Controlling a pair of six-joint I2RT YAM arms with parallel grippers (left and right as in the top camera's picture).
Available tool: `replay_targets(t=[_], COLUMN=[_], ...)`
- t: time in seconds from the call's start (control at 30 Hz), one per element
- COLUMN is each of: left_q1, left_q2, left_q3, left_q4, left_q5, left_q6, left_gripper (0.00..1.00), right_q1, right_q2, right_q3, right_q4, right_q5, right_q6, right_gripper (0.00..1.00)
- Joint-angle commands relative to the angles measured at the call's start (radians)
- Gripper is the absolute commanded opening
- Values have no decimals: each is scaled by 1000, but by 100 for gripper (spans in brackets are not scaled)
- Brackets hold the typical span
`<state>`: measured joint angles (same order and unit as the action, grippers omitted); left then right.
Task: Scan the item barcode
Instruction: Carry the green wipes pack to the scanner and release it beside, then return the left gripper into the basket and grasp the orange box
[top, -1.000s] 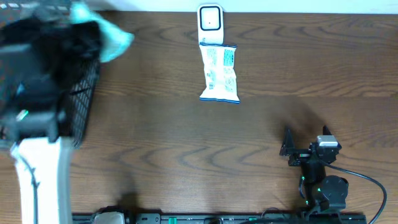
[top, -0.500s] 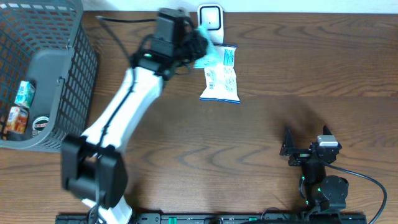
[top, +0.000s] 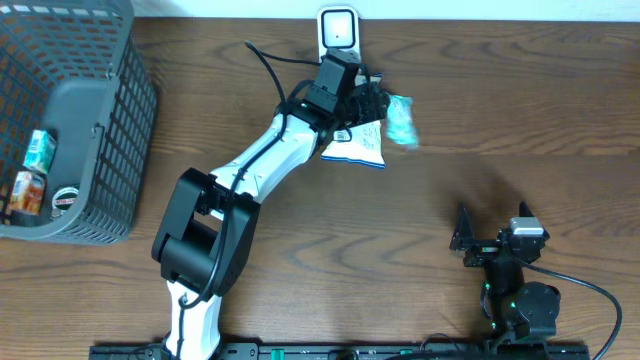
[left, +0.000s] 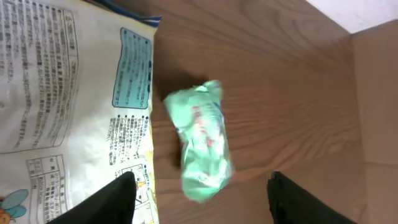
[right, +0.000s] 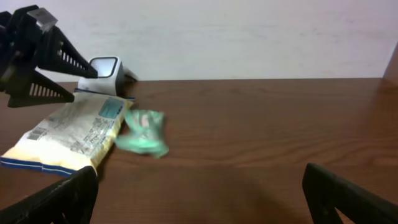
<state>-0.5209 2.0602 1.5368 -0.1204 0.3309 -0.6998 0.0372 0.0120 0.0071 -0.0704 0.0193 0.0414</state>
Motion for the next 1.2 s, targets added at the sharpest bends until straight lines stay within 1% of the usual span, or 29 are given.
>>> replay_targets(t=[0.0, 0.07, 0.1, 0.23, 0.3, 0.37, 0.43, 0.47, 0.5, 0.57, 0.6, 0.63, 0.7, 0.77, 0.83, 0.9, 0.97, 1.0, 1.03, 1.07, 1.1, 1.17], left_q1=[42, 78, 117, 224, 298, 402, 495, 574, 620, 727, 780, 838, 926, 1040, 1096, 1143, 1159, 1160, 1159, 1159, 1159, 1159], left_q2=[-71, -123, -178, -327, -423, -539, -620, -673, -698, -734, -742, -742, -734, -711, -690, -655, -621, -598, -559, -542, -504, -456], left_q3=[6, 6, 6, 6, 6, 6, 6, 6, 6, 6, 6, 6, 6, 6, 6, 5, 5, 5, 4, 3, 3, 3], left_q4=[4, 2, -3, -68, -137, -219, -285, -340, -375, -446, -475, -504, -540, -576, -592, -605, -615, -628, -642, -645, -650, -648], left_q5=[7, 33, 61, 89, 88, 84, 42, -21, -71, -191, -256, -324, -396, -418, -418, -418, -418, -419, -420, -423, -428, -476], left_q6=[11, 11, 12, 67, 158, 278, 307, 308, 311, 352, 360, 359, 360, 379, 420, 509, 612, 689, 802, 837, 905, 974], left_gripper=[67, 67, 67, 67, 67, 69, 72, 72, 75, 77, 77, 82, 85, 85, 85, 85, 85, 85, 85, 85, 85, 85], right_q1=[4, 4, 4, 4, 4, 4, 4, 4, 4, 4, 4, 4, 4, 4, 4, 4, 4, 4, 4, 4, 4, 4], right_q2=[-5, -5, -5, -5, -5, -5, -5, -5, -5, -5, -5, -5, -5, -5, -5, -5, -5, -5, -5, -5, -5, -5], right_q3=[-2, -2, -2, -2, -2, -2, -2, -2, -2, -2, -2, -2, -2, -2, -2, -2, -2, -2, -2, -2, -2, -2], right_q4=[-4, -4, -4, -4, -4, -4, -4, -4, -4, -4, -4, -4, -4, -4, -4, -4, -4, -4, -4, -4, -4, -4], right_q5=[1, 1, 1, 1, 1, 1, 1, 1, 1, 1, 1, 1, 1, 1, 1, 1, 1, 1, 1, 1, 1, 1], right_q6=[10, 10, 10, 10, 10, 10, 10, 10, 10, 10, 10, 10, 10, 10, 10, 10, 10, 10, 10, 10, 10, 10], right_gripper=[99, 99, 99, 99, 99, 99, 99, 99, 99, 99, 99, 99, 99, 99, 99, 99, 99, 99, 99, 99, 99, 99])
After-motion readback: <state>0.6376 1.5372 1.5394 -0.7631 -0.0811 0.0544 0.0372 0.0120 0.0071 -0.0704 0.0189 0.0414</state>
